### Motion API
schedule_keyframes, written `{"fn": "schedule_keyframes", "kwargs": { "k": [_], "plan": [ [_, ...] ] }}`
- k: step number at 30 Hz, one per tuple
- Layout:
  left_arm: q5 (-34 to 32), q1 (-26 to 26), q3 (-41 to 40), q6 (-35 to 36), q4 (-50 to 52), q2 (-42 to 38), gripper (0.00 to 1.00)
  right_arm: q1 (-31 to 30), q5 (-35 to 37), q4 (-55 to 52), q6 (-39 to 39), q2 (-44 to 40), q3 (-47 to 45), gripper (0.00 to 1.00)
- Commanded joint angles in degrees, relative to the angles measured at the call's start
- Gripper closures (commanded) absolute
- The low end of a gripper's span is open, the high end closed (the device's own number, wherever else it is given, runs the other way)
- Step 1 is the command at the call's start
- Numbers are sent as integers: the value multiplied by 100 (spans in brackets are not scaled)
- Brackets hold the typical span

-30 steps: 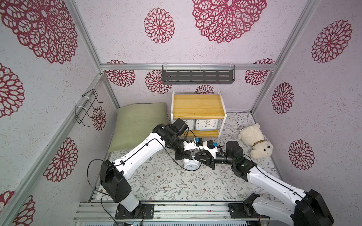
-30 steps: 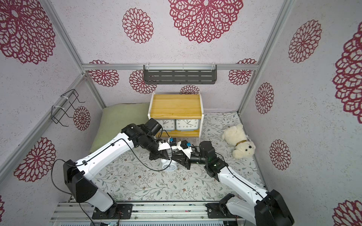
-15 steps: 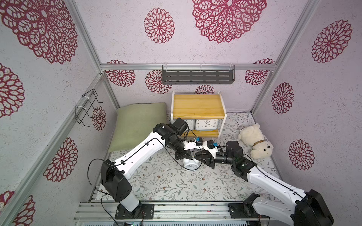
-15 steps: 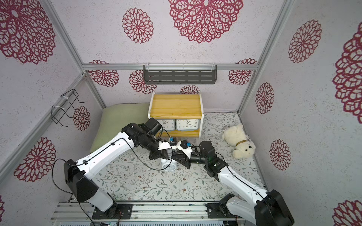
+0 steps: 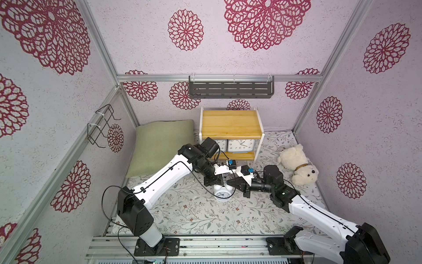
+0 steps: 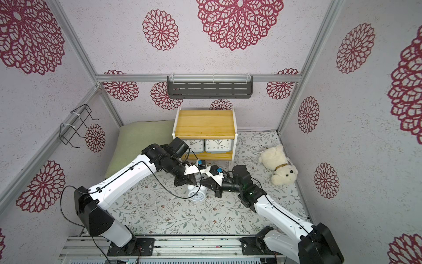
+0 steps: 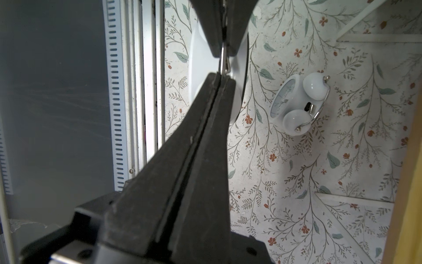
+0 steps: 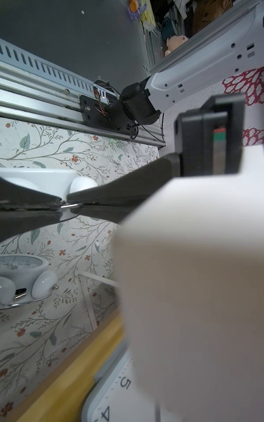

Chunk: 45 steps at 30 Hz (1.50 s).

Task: Place the alarm clocks on the shelf by style
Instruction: Pick up the alarm from the center of the board.

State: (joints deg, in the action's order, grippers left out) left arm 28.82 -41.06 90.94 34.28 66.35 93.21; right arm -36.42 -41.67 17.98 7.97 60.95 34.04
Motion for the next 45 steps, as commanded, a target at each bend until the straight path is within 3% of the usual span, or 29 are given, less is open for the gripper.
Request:
{"fn": "schedule_keyframes", "kwargs": {
  "k": [1, 8, 12, 17, 24, 34, 45],
  "plan": [
    [333, -55, -147, -167, -665, -300, 77, -84, 319, 221, 44, -217, -36, 100],
    [502, 237, -815, -599, -1686, -747, 48, -34, 474, 373, -18, -347, -91, 100],
    [631, 439, -1367, -776, -2347, -1137, 38, 77, 427, 530, -111, -407, -123, 100],
    [1048, 895, -2244, -1140, -3423, -1758, 30, 386, -86, 553, -173, -470, 22, 100],
    [1611, 1257, -3597, -1486, -5285, -2635, 12, 837, -977, 424, -214, -514, 454, 100],
    [2302, 1320, -3702, -1292, -5305, -2541, 10, 980, -2013, 749, -536, -235, 1071, 100],
    [2901, 1314, -3541, -1063, -5018, -2275, 13, 980, -2067, 708, -491, -216, 1198, 100]
  ]
}}
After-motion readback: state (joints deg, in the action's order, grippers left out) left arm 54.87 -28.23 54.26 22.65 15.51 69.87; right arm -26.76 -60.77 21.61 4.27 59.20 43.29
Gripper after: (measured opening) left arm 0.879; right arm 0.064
